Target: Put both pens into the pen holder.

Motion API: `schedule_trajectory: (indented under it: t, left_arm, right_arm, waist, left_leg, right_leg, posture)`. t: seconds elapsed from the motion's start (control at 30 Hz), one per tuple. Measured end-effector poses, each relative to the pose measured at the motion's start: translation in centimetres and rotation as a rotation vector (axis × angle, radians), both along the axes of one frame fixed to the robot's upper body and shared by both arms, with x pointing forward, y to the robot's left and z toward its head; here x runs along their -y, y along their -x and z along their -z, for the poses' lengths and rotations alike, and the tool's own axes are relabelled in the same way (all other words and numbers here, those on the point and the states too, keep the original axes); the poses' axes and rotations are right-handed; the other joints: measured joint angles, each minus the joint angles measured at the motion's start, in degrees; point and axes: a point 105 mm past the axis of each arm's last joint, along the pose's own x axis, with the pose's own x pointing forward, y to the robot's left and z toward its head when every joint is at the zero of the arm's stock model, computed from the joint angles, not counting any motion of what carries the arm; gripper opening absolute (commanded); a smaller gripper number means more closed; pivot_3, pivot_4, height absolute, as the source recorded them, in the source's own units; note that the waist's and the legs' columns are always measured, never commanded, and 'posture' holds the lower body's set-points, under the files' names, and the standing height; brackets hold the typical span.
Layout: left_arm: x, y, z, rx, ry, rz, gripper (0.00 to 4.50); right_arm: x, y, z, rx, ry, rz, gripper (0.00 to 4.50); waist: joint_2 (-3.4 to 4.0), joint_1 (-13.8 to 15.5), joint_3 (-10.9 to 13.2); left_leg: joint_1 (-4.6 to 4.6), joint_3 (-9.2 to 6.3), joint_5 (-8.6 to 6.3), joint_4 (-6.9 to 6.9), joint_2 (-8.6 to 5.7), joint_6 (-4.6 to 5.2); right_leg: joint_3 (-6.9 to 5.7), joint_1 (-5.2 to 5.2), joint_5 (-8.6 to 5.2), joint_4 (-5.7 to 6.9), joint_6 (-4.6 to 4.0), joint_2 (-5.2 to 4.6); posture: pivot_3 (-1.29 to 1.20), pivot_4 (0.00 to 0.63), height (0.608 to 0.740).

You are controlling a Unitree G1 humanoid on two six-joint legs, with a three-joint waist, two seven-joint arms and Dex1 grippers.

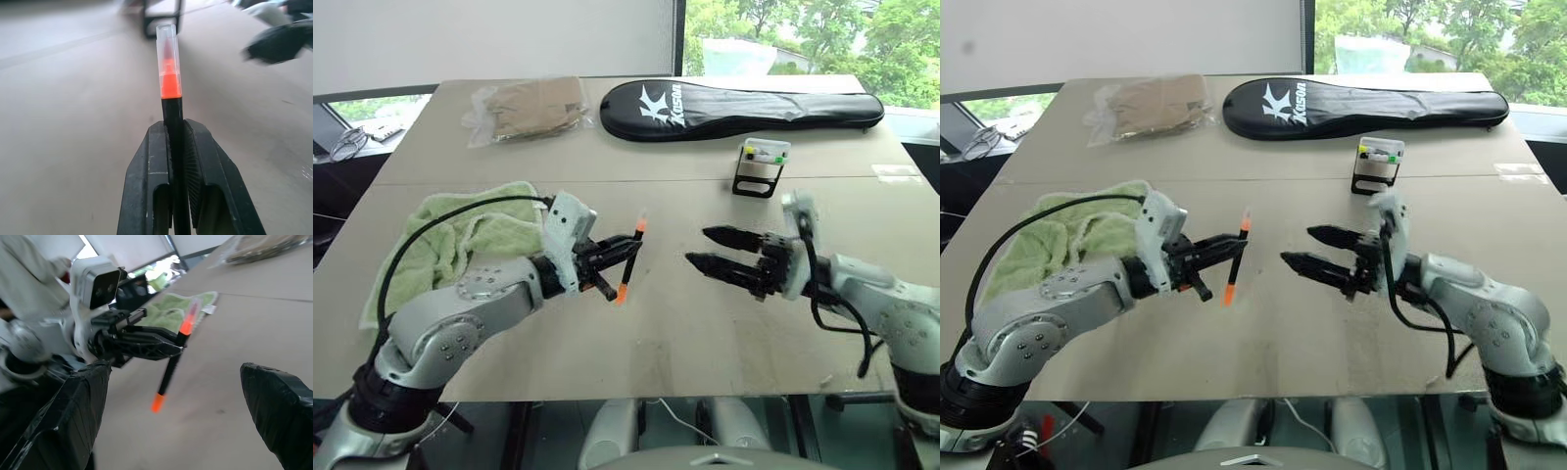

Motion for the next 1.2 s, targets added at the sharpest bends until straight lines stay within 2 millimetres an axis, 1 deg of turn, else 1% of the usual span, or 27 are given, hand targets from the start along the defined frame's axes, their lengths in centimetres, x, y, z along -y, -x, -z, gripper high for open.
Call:
schedule_trajectory:
  t: [0.07, 0.17, 0.2, 0.27, 0.3, 0.33, 0.43, 0.47, 0.53, 0.57, 0.6, 0.63, 0.73, 0.77, 0.8, 0.83, 0.87, 0.93, 0.97, 1.03, 1.1, 1.2]
  left_arm:
    - [0.6, 0.3, -0.3, 0.081, -0.016, 0.057, 0.01]
    - [1.4, 0.6, -0.4, 0.179, -0.039, 0.114, 0.01]
    - [1.7, 0.7, -0.3, 0.199, -0.039, 0.133, 0.01]
    - [1.9, 0.6, -0.4, 0.224, -0.036, 0.148, 0.01]
    - [2.0, 0.5, -0.3, 0.234, -0.038, 0.159, 0.00]
    - [2.1, 0.3, -0.4, 0.246, -0.039, 0.167, 0.00]
    - [2.5, 0.3, -0.5, 0.272, -0.038, 0.193, 0.00]
    - [2.7, 0.3, -0.6, 0.276, -0.033, 0.201, 0.00]
    - [2.8, 0.3, -0.5, 0.279, -0.026, 0.208, 0.00]
    - [2.9, 0.2, -0.5, 0.278, -0.023, 0.208, 0.00]
    - [2.9, 0.2, -0.4, 0.275, -0.025, 0.206, 0.00]
    - [3.0, 0.2, -0.3, 0.275, -0.025, 0.206, 0.00]
    - [3.0, 0.1, -0.2, 0.271, -0.021, 0.200, 0.00]
    - [2.9, 0.2, -0.1, 0.255, -0.007, 0.200, 0.95]
    - [2.8, 0.2, -0.1, 0.248, -0.004, 0.201, 1.33]
    - [2.7, 0.2, 0.0, 0.235, 0.004, 0.201, 1.49]
    - [2.6, 0.2, 0.1, 0.203, 0.025, 0.197, 2.02]
    - [1.9, 0.1, 0.1, 0.141, 0.067, 0.166, 2.77]
    - [1.6, 0.0, 0.2, 0.131, 0.072, 0.154, 3.07]
    - [0.6, 0.0, 0.4, 0.068, 0.096, 0.120, 3.95]
    - [-0.2, -0.1, 0.7, 0.039, 0.090, 0.088, 3.98]
    - [-0.9, -0.4, 0.5, 0.039, 0.081, 0.045, 3.98]
  right_arm:
    - [-1.0, -0.3, -0.4, -0.035, -0.034, -0.020, 4.50]
    - [-2.3, -0.6, -1.8, -0.075, -0.134, -0.042, 4.50]
    - [-2.4, -0.6, -2.2, -0.086, -0.154, -0.047, 4.50]
    - [-2.4, -0.6, -2.3, -0.101, -0.156, -0.045, 4.50]
    - [-2.5, -0.6, -2.1, -0.111, -0.146, -0.048, 3.96]
    - [-2.6, -0.4, -2.0, -0.117, -0.135, -0.056, 3.60]
    - [-2.6, -0.6, -1.6, -0.122, -0.105, -0.042, 2.28]
    - [-2.5, -0.8, -1.4, -0.119, -0.091, -0.029, 1.64]
    - [-2.4, -1.0, -1.2, -0.113, -0.074, -0.011, 1.01]
    - [-2.3, -1.2, -1.1, -0.107, -0.062, 0.004, 0.58]
    - [-2.1, -1.4, -1.0, -0.102, -0.051, 0.017, 0.24]
    - [-2.1, -1.5, -0.9, -0.100, -0.046, 0.022, 0.15]
    - [-2.1, -1.5, -0.8, -0.096, -0.045, 0.032, 0.14]
    - [-2.0, -1.5, -0.7, -0.097, -0.043, 0.036, 0.14]
    - [-2.1, -1.5, -0.7, -0.096, -0.050, 0.033, 0.13]
    - [-2.2, -1.4, -0.8, -0.094, -0.061, 0.030, 0.13]
    - [-2.4, -1.2, -1.0, -0.081, -0.073, 0.021, 0.13]
    - [-2.4, -1.2, -1.4, -0.045, -0.076, 0.034, 0.13]
    - [-2.3, -1.2, -1.5, -0.040, -0.077, 0.040, 0.13]
    - [-1.7, -1.9, -1.6, 0.008, -0.054, 0.101, 0.13]
    - [-0.2, -3.0, -1.7, 0.086, 0.004, 0.190, 0.13]
    - [2.9, -4.7, -2.9, 0.207, 0.053, 0.325, 0.13]
  waist:
    - [-0.01, 0.1, 0.0]
    - [-0.02, 0.0, 0.0]
    - [-0.02, 0.0, 0.0]
    - [-0.02, 0.0, 0.0]
    - [-0.02, 0.0, 0.0]
    - [-0.02, 0.0, 0.0]
    - [-0.03, -0.2, 0.0]
    - [-0.02, -0.3, 0.0]
    - [-0.02, -0.6, 0.0]
    - [-0.03, -0.8, 0.0]
    - [-0.03, -1.0, 0.0]
    - [-0.03, -1.1, 0.0]
    - [-0.03, -1.4, 0.0]
    - [-0.03, -1.5, 0.0]
    - [-0.03, -1.5, 0.0]
    - [-0.02, -1.5, 0.0]
    - [-0.02, -1.5, 0.0]
    - [-0.02, -1.5, 0.0]
    - [-0.02, -1.5, 0.0]
    - [-0.02, -1.4, 0.0]
    - [-0.02, -1.3, 0.0]
    - [-0.03, -1.1, 0.0]
  left_leg:
    - [-0.18, -0.04, -0.01, 0.02, -0.04, 0.02]
    - [-0.37, -0.01, -0.01, 0.03, -0.04, 0.03]
    - [-0.41, -0.04, -0.01, 0.03, -0.04, 0.03]
    - [-0.47, -0.11, -0.01, 0.04, -0.04, 0.03]
    - [-0.51, -0.13, -0.01, 0.04, -0.04, 0.03]
    - [-0.52, -0.14, -0.01, 0.05, -0.04, 0.03]
    - [-0.57, -0.16, -0.01, 0.08, -0.05, 0.03]
    - [-0.58, -0.17, -0.01, 0.09, -0.05, 0.03]
    - [-0.59, -0.19, -0.01, 0.09, -0.05, 0.03]
    - [-0.59, -0.20, -0.01, 0.09, -0.05, 0.03]
    - [-0.60, -0.21, -0.01, 0.09, -0.05, 0.03]
    - [-0.60, -0.23, -0.01, 0.09, -0.05, 0.03]
    - [-0.60, -0.22, -0.01, 0.09, -0.05, 0.03]
    - [-0.60, -0.23, -0.01, 0.09, -0.05, 0.03]
    - [-0.60, -0.24, -0.01, 0.09, -0.04, 0.03]
    - [-0.59, -0.24, -0.01, 0.09, -0.04, 0.03]
    - [-0.59, -0.25, -0.01, 0.09, -0.04, 0.03]
    - [-0.60, -0.28, -0.01, 0.11, -0.04, 0.03]
    - [-0.60, -0.28, -0.01, 0.11, -0.04, 0.03]
    - [-0.60, -0.29, -0.01, 0.12, -0.05, 0.03]
    - [-0.60, -0.31, -0.01, 0.12, -0.08, 0.03]
    - [-0.62, -0.34, -0.01, 0.14, -0.11, 0.03]
  right_leg:
    - [-0.03, -0.12, 0.00, 0.00, 0.01, -0.01]
    - [-0.02, -0.35, 0.01, 0.04, 0.02, -0.02]
    - [-0.06, -0.37, 0.01, 0.04, 0.02, -0.02]
    - [-0.12, -0.41, 0.01, 0.03, 0.02, -0.02]
    - [-0.14, -0.44, 0.01, 0.04, 0.02, -0.01]
    - [-0.15, -0.47, 0.01, 0.07, 0.02, 0.00]
    - [-0.18, -0.47, 0.01, 0.07, 0.02, 0.01]
    - [-0.19, -0.47, 0.01, 0.07, 0.02, 0.01]
    - [-0.21, -0.47, 0.01, 0.07, 0.02, 0.00]
    - [-0.21, -0.47, 0.01, 0.08, 0.02, 0.01]
    - [-0.22, -0.47, 0.01, 0.08, 0.02, 0.01]
    - [-0.24, -0.47, 0.01, 0.08, 0.02, 0.01]
    - [-0.22, -0.47, 0.01, 0.09, 0.02, 0.01]
    - [-0.23, -0.47, 0.01, 0.10, 0.02, 0.01]
    - [-0.24, -0.47, 0.01, 0.10, 0.02, 0.01]
    - [-0.23, -0.47, 0.01, 0.11, 0.02, 0.02]
    - [-0.24, -0.48, 0.01, 0.11, 0.02, 0.02]
    - [-0.26, -0.48, 0.01, 0.10, 0.02, 0.01]
    - [-0.25, -0.48, 0.01, 0.10, 0.02, 0.01]
    - [-0.26, -0.48, 0.01, 0.10, 0.02, 0.01]
    - [-0.28, -0.48, 0.01, 0.09, 0.02, 0.00]
    - [-0.33, -0.46, 0.01, 0.07, 0.02, -0.01]
  posture:
    - [0.00, 0.150, 0.740]
    - [0.00, 0.150, 0.740]
    - [0.00, 0.150, 0.740]
    - [0.00, 0.150, 0.740]
    - [0.00, 0.150, 0.740]
    - [0.00, 0.150, 0.740]
    - [0.00, 0.150, 0.740]
    - [0.00, 0.150, 0.740]
    - [0.00, 0.150, 0.740]
    - [0.00, 0.150, 0.740]
    - [0.00, 0.150, 0.740]
    - [0.00, 0.150, 0.740]
    - [0.00, 0.150, 0.740]
    - [0.00, 0.150, 0.740]
    - [0.00, 0.150, 0.740]
    - [0.00, 0.150, 0.740]
    - [0.00, 0.150, 0.740]
    - [0.00, 0.150, 0.740]
    - [0.00, 0.150, 0.740]
    - [0.00, 0.150, 0.740]
    - [0.00, 0.150, 0.740]
    - [0.00, 0.150, 0.740]
